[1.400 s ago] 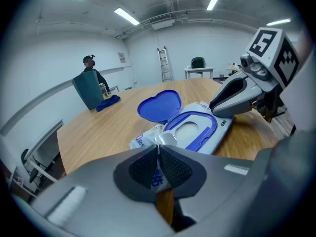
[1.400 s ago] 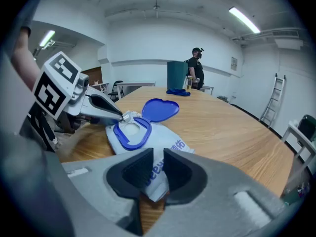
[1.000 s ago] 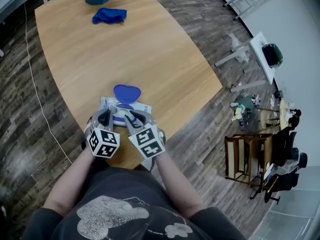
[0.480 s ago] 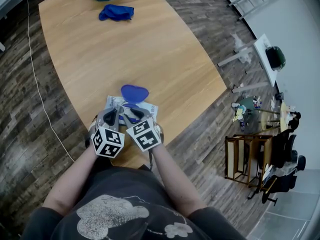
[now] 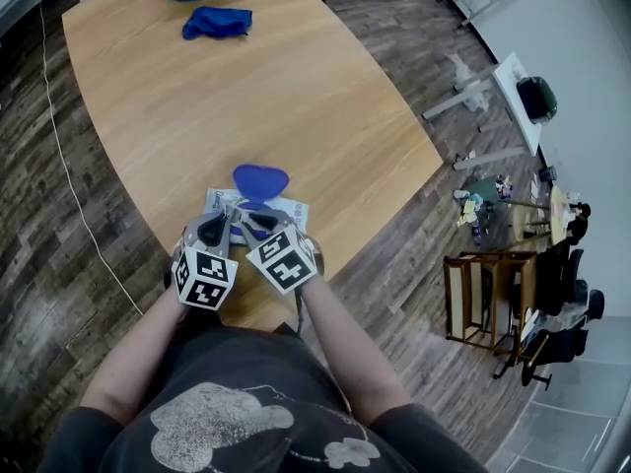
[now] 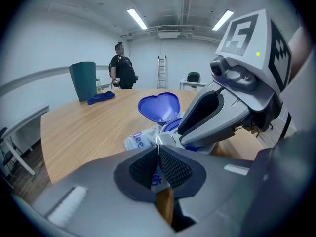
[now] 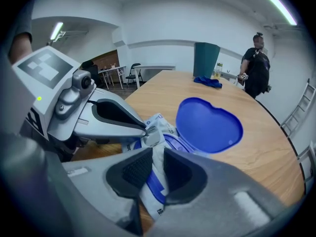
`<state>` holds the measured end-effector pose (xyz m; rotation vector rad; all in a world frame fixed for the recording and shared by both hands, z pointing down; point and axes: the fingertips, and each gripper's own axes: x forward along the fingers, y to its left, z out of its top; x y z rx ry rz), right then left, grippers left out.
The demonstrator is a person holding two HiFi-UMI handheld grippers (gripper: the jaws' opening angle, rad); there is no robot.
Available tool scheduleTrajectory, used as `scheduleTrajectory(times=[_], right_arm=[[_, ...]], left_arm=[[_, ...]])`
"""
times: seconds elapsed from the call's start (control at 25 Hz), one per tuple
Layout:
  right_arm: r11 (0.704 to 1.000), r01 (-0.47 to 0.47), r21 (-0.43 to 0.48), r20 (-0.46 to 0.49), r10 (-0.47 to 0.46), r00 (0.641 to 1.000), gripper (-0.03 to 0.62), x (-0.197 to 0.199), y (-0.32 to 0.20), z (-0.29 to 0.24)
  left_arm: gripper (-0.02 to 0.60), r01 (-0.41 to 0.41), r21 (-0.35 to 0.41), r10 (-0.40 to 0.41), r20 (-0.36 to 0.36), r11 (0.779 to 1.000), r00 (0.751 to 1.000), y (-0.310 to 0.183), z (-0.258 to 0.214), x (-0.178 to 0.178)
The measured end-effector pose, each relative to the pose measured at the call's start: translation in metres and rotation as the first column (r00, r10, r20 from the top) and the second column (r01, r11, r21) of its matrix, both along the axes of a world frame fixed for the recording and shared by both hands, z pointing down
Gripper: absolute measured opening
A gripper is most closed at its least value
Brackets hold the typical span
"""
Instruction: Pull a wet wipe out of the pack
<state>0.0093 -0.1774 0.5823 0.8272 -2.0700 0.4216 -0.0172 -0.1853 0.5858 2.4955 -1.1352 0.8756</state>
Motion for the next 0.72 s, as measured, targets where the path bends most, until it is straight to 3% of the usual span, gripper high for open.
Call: scheduleTrajectory(times=[0.12, 0.4, 0.6, 0.72], right_arm=[[1.0, -0.009, 0.014, 0.006, 0.009, 1.0, -0.002, -0.001, 0.0, 0.0], [0.997, -0.05, 0.056, 0.058, 0.047, 0.997, -0.003, -0.004, 0.002, -0.016], [0.994, -0.093, 0.065, 0.082, 0.088, 0.993, -0.005, -0.003, 0.009, -0.029], [0.988, -0.145, 0.059, 0.143, 0.136, 0.98, -0.006, 0.0, 0.009, -0.036]], left_arm=[[0.031, -0.005, -0.005, 0.005, -0.006, 1.0, 1.0, 0.0, 0.0, 0.0], [0.031, -0.006, -0.017, 0.005, -0.016, 1.0, 1.0, -0.001, 0.002, -0.001], [0.031, -0.05, -0.023, 0.05, -0.013, 0.998, 0.999, 0.003, 0.003, 0.005], [0.029, -0.058, -0.007, 0.058, -0.003, 0.998, 0.998, 0.004, 0.003, 0.006]])
